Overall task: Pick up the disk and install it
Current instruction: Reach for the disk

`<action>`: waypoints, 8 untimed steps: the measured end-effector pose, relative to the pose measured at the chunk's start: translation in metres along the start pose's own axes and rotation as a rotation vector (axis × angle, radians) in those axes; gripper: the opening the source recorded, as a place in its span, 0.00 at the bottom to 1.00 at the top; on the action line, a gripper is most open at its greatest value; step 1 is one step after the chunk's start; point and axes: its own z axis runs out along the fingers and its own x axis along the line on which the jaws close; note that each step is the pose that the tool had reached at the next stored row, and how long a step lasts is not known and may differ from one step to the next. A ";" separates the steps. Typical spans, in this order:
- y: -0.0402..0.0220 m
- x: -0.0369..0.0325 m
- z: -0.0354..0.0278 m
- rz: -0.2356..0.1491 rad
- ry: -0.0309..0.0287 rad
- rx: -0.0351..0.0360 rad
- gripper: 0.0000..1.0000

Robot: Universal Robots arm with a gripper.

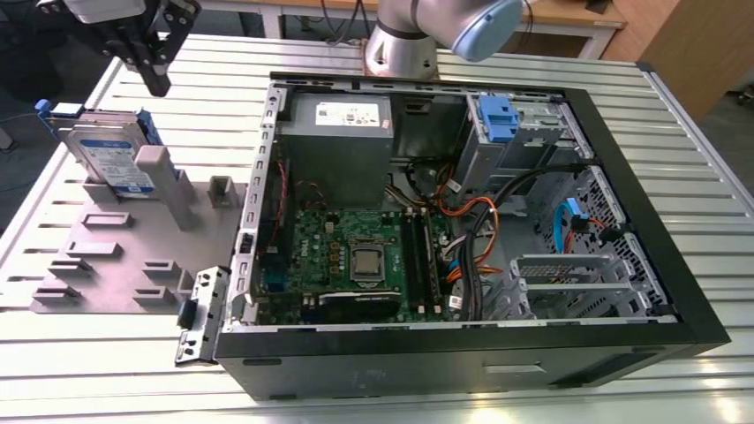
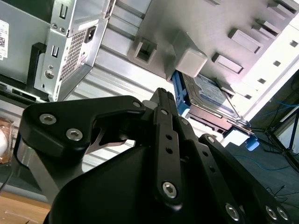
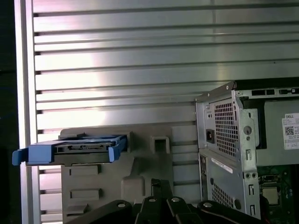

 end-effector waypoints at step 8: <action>-0.0004 0.0165 0.0047 0.000 -0.0001 -0.0001 0.11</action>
